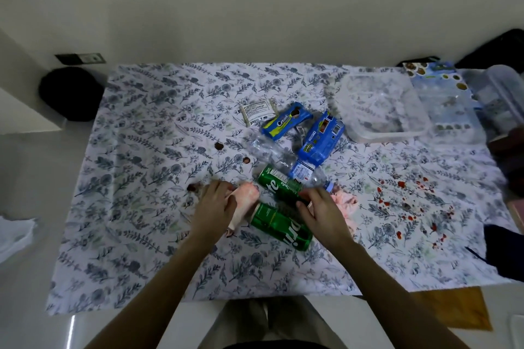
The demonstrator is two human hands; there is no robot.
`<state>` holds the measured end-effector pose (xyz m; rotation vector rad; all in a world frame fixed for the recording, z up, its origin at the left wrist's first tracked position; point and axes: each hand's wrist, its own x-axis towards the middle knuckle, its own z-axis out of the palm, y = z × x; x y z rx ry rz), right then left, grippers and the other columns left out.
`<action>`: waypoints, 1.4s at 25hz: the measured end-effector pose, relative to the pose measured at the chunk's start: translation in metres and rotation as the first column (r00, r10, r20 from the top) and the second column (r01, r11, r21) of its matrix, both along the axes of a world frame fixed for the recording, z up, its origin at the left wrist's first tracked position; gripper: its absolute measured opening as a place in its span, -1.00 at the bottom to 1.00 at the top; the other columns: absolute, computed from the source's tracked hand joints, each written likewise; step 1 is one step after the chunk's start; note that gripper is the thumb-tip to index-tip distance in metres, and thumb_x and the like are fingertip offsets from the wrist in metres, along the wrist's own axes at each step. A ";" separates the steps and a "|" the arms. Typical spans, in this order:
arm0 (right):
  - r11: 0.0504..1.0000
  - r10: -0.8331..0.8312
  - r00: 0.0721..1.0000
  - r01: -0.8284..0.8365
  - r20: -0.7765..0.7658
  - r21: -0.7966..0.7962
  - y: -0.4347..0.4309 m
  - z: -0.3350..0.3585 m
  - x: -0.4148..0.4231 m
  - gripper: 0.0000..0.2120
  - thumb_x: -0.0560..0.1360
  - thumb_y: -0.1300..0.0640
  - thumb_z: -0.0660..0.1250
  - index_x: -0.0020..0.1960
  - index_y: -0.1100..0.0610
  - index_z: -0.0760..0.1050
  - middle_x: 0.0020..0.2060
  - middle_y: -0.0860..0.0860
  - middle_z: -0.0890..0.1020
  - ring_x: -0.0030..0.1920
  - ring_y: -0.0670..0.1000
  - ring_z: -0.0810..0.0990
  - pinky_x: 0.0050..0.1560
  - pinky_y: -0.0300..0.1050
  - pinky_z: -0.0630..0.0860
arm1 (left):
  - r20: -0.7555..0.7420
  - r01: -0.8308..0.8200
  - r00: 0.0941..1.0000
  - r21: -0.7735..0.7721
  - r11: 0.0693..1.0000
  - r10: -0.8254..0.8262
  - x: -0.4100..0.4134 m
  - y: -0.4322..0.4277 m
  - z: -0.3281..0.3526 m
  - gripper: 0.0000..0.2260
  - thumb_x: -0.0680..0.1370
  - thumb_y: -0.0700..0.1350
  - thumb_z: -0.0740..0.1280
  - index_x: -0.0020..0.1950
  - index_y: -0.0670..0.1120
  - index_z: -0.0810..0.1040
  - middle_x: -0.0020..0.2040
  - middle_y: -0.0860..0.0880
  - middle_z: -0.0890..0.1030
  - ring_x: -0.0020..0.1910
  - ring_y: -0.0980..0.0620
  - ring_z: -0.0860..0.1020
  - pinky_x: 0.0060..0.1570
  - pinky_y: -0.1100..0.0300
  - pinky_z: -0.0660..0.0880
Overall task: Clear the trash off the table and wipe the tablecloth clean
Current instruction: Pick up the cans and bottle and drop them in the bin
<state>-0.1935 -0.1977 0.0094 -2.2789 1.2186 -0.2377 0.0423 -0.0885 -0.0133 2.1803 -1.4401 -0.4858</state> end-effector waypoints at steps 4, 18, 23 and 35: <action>0.998 0.063 0.996 -0.064 -0.069 -0.020 -0.023 -0.017 0.017 -0.68 0.53 0.07 0.27 0.26 0.12 0.41 0.20 0.06 0.49 0.20 0.03 0.48 0.24 -0.02 0.48 | -0.016 -0.003 1.000 0.066 0.998 0.004 -0.004 -0.005 0.002 -0.72 0.53 -0.04 0.13 0.08 -0.17 0.51 0.05 -0.16 0.53 0.01 -0.10 0.50 -0.03 0.01 0.53; 0.993 0.103 0.994 -0.101 0.045 -0.057 -0.056 -0.014 -0.010 -0.50 0.43 0.04 0.37 0.32 0.10 0.36 0.20 0.08 0.50 0.23 0.09 0.43 0.26 0.04 0.40 | 0.128 0.643 0.680 0.369 0.672 -0.722 -0.080 -0.052 0.001 -0.52 0.44 0.20 0.20 0.28 -0.01 0.43 0.28 -0.06 0.51 0.28 -0.06 0.46 0.33 -0.01 0.41; 0.987 -0.153 0.955 0.162 0.253 -0.013 -0.078 0.002 -0.038 -0.49 0.36 0.11 0.48 0.25 0.19 0.43 0.09 0.13 0.52 0.11 0.10 0.48 0.13 0.01 0.47 | 0.006 0.625 0.646 0.570 0.533 -0.763 -0.103 -0.071 0.001 -0.41 0.44 0.17 0.32 0.39 -0.05 0.32 0.32 -0.10 0.44 0.28 -0.12 0.43 0.21 0.00 0.44; 0.901 -0.428 0.888 0.406 0.165 0.153 -0.084 -0.031 -0.107 -0.45 0.35 0.08 0.51 0.26 0.22 0.42 0.11 0.14 0.54 0.13 0.11 0.50 0.14 0.07 0.53 | 0.147 0.555 0.785 0.266 0.788 -0.602 -0.047 -0.151 0.033 -0.39 0.39 0.18 0.26 0.39 -0.05 0.36 0.29 -0.08 0.48 0.23 -0.02 0.47 0.25 0.03 0.48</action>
